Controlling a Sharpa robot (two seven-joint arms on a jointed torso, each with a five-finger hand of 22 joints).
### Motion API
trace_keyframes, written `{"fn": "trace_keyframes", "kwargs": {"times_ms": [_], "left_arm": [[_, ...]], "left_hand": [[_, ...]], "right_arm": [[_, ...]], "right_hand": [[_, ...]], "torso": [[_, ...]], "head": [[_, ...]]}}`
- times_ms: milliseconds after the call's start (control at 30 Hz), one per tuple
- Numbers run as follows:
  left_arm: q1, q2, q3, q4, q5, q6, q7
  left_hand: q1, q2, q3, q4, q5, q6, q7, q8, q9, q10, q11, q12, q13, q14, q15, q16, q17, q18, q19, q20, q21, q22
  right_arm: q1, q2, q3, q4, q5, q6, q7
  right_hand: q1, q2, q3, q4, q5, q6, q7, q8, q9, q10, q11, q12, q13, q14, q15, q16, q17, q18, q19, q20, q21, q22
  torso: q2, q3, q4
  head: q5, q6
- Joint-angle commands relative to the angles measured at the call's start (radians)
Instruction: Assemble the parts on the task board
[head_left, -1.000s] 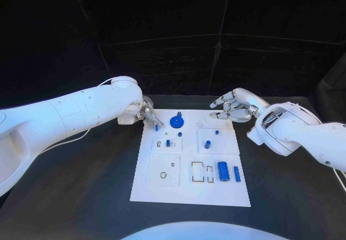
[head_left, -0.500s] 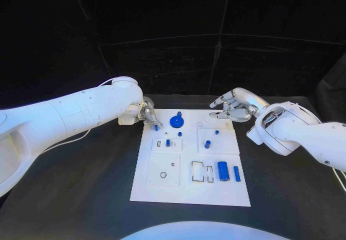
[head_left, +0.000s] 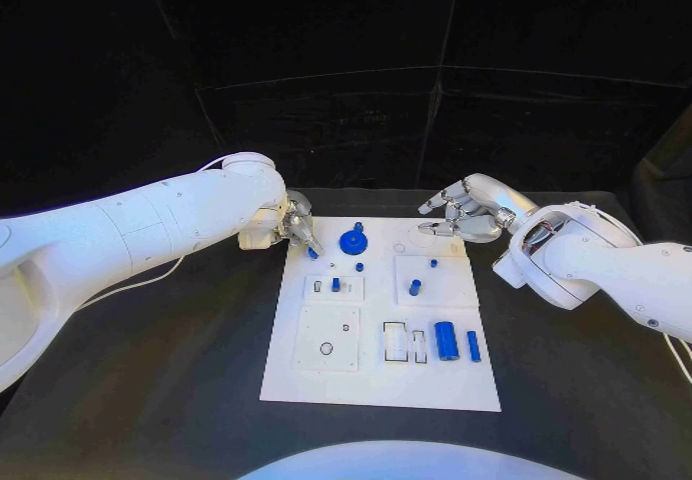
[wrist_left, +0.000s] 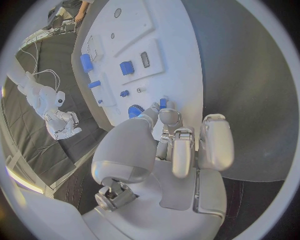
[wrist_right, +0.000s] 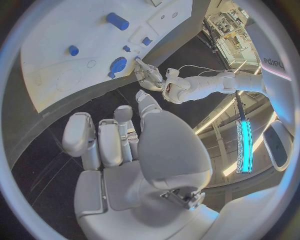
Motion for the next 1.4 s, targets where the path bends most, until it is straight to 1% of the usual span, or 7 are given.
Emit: {"fn": "trace_keyframes", "kwargs": {"times_ms": [33,133,300,633,833,1000,1400], "left_arm": [[0.001,-0.008,0.000,0.010,0.027,-0.048,0.024],[0.001,-0.023,0.001,0.030,0.044,-0.067,0.021],[0.002,-0.076,0.001,0.102,0.057,-0.128,0.010],[-0.001,-0.181,0.000,0.277,0.092,-0.253,-0.019],[-0.019,-0.235,-0.003,0.371,0.060,-0.338,-0.019],[-0.037,-0.261,-0.019,0.427,0.005,-0.380,-0.014],[-0.069,-0.285,-0.027,0.489,-0.082,-0.406,-0.028]], "left_hand": [[0.010,0.004,0.091,-0.051,0.000,0.000,0.000,0.017,0.008,0.007,-0.004,-0.007,-0.005,0.102,-0.001,0.003,0.263,0.015,0.000,-0.005,-0.002,0.002],[-0.001,-0.003,0.124,-0.060,0.002,0.000,-0.002,0.023,0.010,0.011,-0.001,-0.006,-0.005,0.102,-0.001,0.003,0.263,0.015,0.001,-0.003,-0.002,0.003],[-0.062,-0.040,0.239,-0.085,0.001,-0.004,-0.005,0.047,0.021,0.023,-0.002,-0.004,-0.008,0.102,0.000,0.003,0.263,0.015,0.001,-0.003,-0.003,0.004],[-0.116,-0.073,0.324,-0.097,0.002,-0.003,-0.006,0.071,0.031,0.038,-0.006,0.006,-0.004,0.102,-0.003,0.003,0.263,0.014,0.006,-0.005,0.000,0.012],[-0.127,-0.081,0.341,-0.099,0.002,-0.002,-0.008,0.079,0.035,0.044,-0.007,0.014,0.004,0.102,-0.005,0.003,0.263,0.013,0.009,-0.006,0.004,0.018],[-0.130,-0.084,0.345,-0.099,0.002,-0.001,-0.009,0.082,0.037,0.045,-0.008,0.015,0.005,0.102,-0.005,0.003,0.263,0.013,0.010,-0.006,0.005,0.019],[-0.136,-0.087,0.352,-0.098,0.002,0.000,-0.010,0.086,0.039,0.049,-0.009,0.019,0.009,0.102,-0.006,0.003,0.263,0.012,0.012,-0.007,0.008,0.023]], "right_arm": [[0.002,0.000,0.001,0.001,0.002,-0.003,0.004],[0.002,-0.001,0.001,0.002,0.002,-0.002,0.004],[0.002,-0.002,0.001,0.002,0.002,-0.002,0.003],[0.002,-0.003,0.001,0.001,0.005,0.000,0.002],[0.002,-0.005,0.001,0.000,0.005,0.001,0.001],[0.002,-0.005,0.001,-0.002,0.006,0.002,0.001],[0.002,-0.004,0.000,-0.005,0.008,0.003,0.002]], "right_hand": [[0.003,0.004,-0.005,-0.001,0.007,-0.005,-0.004,0.005,0.001,-0.006,-0.001,-0.003,0.001,0.028,-0.002,-0.004,-0.001,0.013,-0.005,0.001,-0.006,-0.001],[0.003,0.004,-0.005,-0.001,0.007,-0.005,-0.004,0.005,0.001,-0.006,-0.001,-0.003,0.001,0.028,-0.002,-0.004,-0.001,0.013,-0.005,0.001,-0.006,-0.001],[0.003,0.004,-0.005,-0.001,0.007,-0.005,-0.004,0.005,0.001,-0.006,-0.001,-0.003,0.001,0.028,-0.002,-0.004,-0.001,0.013,-0.005,0.001,-0.006,-0.001],[0.003,0.005,-0.006,-0.001,0.009,-0.005,-0.004,0.005,0.001,-0.006,-0.001,-0.004,0.000,0.028,-0.002,-0.005,-0.001,0.013,-0.005,0.001,-0.006,-0.002],[0.003,0.004,-0.006,-0.001,0.010,-0.005,-0.004,0.005,0.001,-0.007,-0.001,-0.005,-0.001,0.028,-0.002,-0.005,-0.001,0.013,-0.005,0.001,-0.006,-0.002],[0.003,0.004,-0.006,-0.001,0.010,-0.005,-0.004,0.005,0.001,-0.007,-0.001,-0.005,-0.001,0.028,-0.002,-0.005,-0.001,0.013,-0.005,0.001,-0.006,-0.002],[0.003,0.004,-0.006,-0.001,0.010,-0.005,-0.004,0.005,0.001,-0.007,-0.001,-0.005,-0.001,0.028,-0.002,-0.005,-0.001,0.013,-0.005,0.001,-0.006,-0.002]], "torso": [[0.000,0.0008,-0.0008],[0.000,0.0002,0.0000],[-0.001,0.0010,0.0016],[-0.003,-0.0004,0.0059],[-0.004,-0.0001,0.0070],[-0.006,-0.0028,0.0116],[-0.003,-0.0008,0.0077]], "head": [[-0.001,-0.001],[-0.003,-0.001],[-0.004,-0.003],[-0.002,-0.005],[0.004,-0.007],[0.004,-0.009],[0.004,-0.010]]}}
